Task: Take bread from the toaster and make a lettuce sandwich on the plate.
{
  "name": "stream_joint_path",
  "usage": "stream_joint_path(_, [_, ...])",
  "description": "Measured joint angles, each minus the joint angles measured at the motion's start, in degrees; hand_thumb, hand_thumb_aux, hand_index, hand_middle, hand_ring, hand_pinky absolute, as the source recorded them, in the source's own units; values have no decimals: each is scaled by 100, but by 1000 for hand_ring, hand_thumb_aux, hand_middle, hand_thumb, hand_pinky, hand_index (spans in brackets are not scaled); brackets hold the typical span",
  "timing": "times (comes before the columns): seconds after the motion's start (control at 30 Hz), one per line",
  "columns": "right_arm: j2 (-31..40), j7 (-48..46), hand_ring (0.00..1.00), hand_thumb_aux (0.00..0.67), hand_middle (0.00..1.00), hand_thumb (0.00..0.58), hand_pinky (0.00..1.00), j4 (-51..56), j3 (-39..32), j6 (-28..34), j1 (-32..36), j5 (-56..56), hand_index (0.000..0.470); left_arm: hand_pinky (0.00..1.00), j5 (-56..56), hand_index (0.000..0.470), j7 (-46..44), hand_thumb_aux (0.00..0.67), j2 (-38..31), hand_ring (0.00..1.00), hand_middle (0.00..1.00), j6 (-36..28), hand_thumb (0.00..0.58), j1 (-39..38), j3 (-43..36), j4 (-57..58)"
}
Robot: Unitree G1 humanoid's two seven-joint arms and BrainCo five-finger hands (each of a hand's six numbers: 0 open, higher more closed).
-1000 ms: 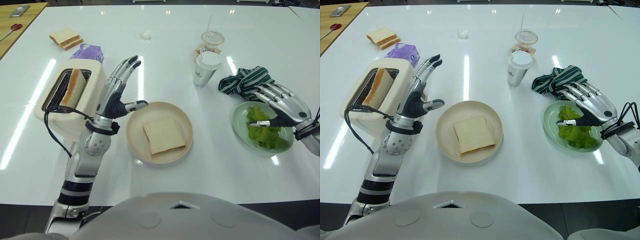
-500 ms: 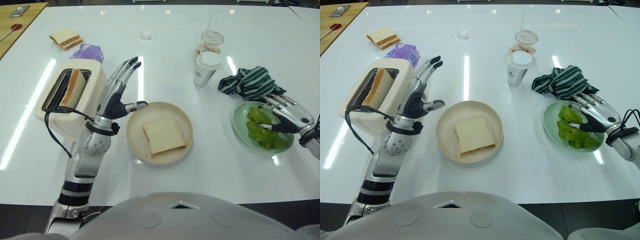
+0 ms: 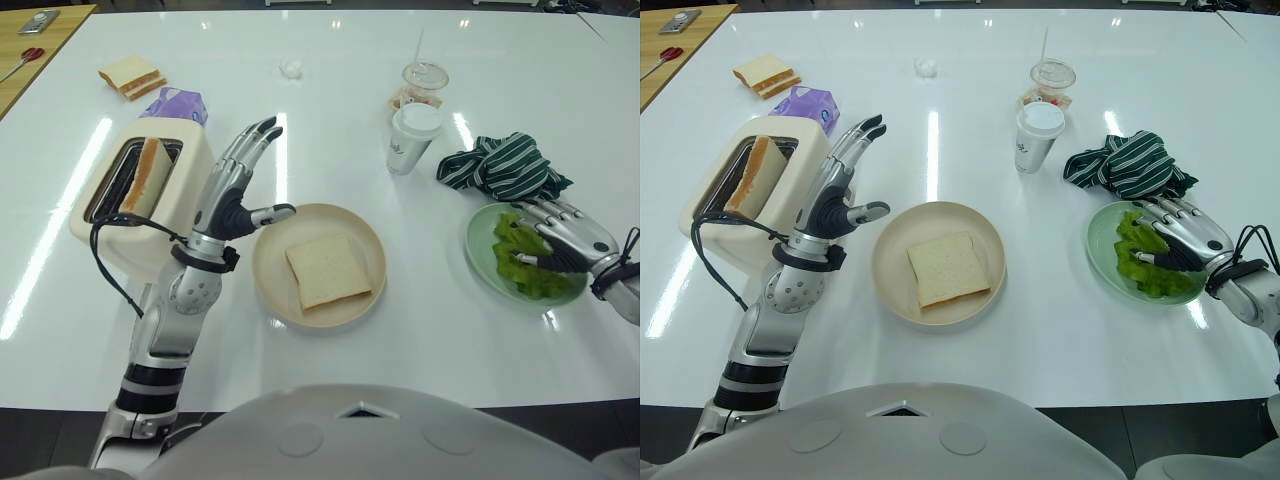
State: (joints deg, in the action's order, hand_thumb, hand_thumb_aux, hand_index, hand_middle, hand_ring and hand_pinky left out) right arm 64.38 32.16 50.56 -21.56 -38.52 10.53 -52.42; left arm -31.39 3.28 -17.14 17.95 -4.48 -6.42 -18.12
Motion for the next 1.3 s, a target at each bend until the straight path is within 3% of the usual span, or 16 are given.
stream_joint_path(0.1, [-50, -52, 0, 470, 0, 528, 0, 108, -53, 5, 20, 3, 330, 0, 0, 0, -1, 0, -2, 0, 0, 0, 0, 0, 3, 1])
stream_joint_path(0.13, [-56, -66, 0, 565, 0, 566, 0, 139, -68, 7, 32, 3, 396, 0, 0, 0, -1, 0, -4, 0, 0, 1, 0, -1, 4, 2])
stream_joint_path(0.2, [-61, -78, 0, 670, 0, 580, 0, 177, -76, 8, 66, 5, 470, 0, 0, 0, -1, 0, -6, 0, 0, 2, 0, 0, 7, 7])
stream_joint_path(0.63, [-181, -67, 0, 670, 0, 580, 0, -126, 66, -424, 103, 406, 470, 0, 0, 0, 12, 0, -11, 0, 0, 42, 0, -2, 18, 149])
stream_joint_path(0.93, [-187, -838, 0, 670, 0, 580, 0, -1881, 773, -831, -90, 1257, 470, 0, 61, 0, 18, 0, -26, 0, 0, 31, 0, 7, 275, 112])
stream_joint_path(1.13, [-1284, -1937, 0, 670, 0, 580, 0, -2800, 307, -994, 830, 1270, 470, 0, 112, 0, 1, 0, -42, 0, 0, -6, 0, 95, 510, -35])
stream_joint_path(1.3, [-2175, -2599, 0, 670, 0, 580, 0, -2912, -311, -1300, 1494, 1045, 470, 0, 181, 0, -28, 0, -88, 0, 0, -44, 0, 124, 699, -191])
